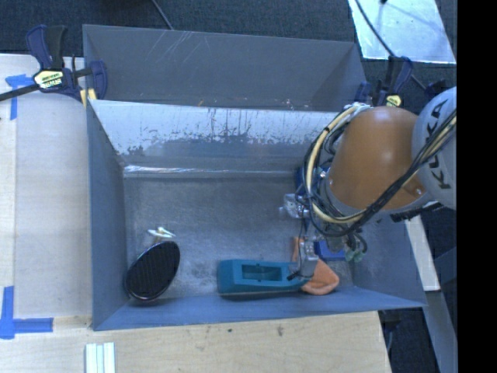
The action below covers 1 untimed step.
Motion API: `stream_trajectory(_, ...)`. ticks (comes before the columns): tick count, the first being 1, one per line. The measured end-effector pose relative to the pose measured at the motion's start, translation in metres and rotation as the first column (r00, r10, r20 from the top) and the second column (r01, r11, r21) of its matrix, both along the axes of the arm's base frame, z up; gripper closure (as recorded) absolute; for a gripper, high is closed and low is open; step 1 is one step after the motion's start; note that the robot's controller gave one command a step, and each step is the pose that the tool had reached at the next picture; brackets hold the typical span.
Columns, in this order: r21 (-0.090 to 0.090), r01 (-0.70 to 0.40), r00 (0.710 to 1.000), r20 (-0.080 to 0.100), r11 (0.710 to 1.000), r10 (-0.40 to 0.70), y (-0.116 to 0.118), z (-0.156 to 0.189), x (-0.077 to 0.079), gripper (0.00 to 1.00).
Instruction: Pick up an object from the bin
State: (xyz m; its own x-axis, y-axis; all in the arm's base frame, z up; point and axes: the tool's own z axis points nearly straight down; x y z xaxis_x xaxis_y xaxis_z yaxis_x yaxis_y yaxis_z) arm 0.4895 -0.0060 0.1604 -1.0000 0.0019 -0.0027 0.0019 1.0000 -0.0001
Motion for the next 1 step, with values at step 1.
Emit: stream_trajectory(1,0.002,-0.096,0.995,-0.002,0.995,0.096,-0.0260,-0.0035,-0.0002,0.00)
